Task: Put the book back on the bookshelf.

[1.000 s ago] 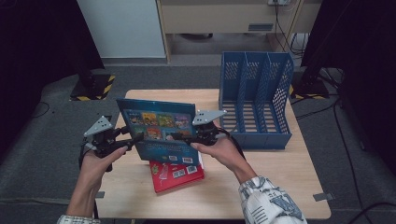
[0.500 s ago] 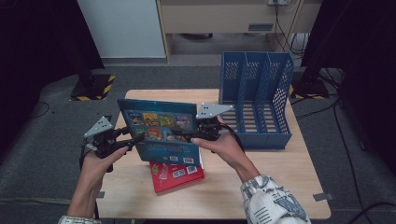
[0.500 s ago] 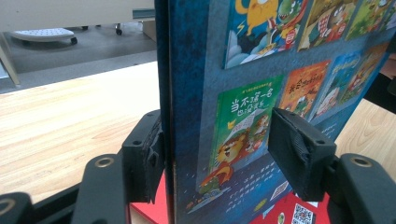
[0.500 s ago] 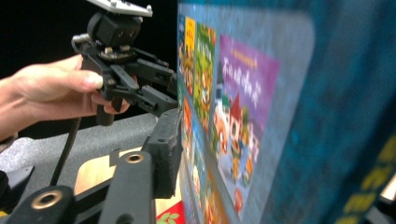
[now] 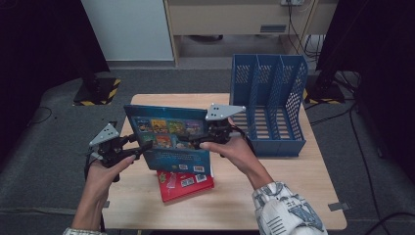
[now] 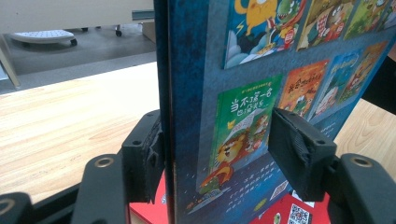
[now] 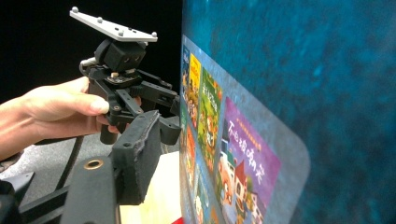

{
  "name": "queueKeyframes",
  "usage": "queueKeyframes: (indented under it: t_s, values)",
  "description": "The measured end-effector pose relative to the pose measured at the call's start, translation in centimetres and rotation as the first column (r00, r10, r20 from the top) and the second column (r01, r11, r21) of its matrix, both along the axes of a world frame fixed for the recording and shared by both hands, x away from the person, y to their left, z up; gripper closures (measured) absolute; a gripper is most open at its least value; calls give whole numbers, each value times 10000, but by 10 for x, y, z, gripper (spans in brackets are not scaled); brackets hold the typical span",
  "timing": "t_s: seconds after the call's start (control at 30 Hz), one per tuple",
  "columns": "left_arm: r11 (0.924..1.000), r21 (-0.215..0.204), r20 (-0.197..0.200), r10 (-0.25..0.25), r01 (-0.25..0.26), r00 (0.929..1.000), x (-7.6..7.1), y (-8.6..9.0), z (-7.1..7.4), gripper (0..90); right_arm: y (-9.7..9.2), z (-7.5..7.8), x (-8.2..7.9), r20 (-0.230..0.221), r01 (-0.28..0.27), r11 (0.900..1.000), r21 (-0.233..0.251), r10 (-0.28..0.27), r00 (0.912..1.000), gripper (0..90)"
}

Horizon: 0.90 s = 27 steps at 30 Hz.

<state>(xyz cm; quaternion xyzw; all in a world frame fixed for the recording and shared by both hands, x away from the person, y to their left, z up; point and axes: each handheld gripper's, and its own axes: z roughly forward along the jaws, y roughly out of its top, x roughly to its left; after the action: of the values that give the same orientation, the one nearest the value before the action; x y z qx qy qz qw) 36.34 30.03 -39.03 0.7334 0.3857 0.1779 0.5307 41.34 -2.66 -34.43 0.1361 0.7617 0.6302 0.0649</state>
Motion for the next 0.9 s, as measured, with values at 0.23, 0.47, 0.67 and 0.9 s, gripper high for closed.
queueKeyframes:
  t_s: [0.23, 0.47, 0.67, 0.9]
  values:
    - [10000, -8, 5, -8, 8, 10000, 0, 0, 0, 373, -3, 3, 1, 17, 20, 9999, 168, -20, 10000, 478]
    - [10000, 8, 10, 5, -5, 10000, -1, -1, 0, 371, -5, 5, 1, 33, -57, 9996, 293, 56, 10000, 543]
    - [10000, 13, 70, -50, 50, 10000, 0, -3, 0, 368, -3, 10, 1, 102, -227, 9991, 346, 224, 9997, 589]
    - [10000, 21, 27, -72, 72, 10000, 0, -3, 0, 372, -3, 12, 1, 30, -438, 9976, 537, 437, 9990, 691]
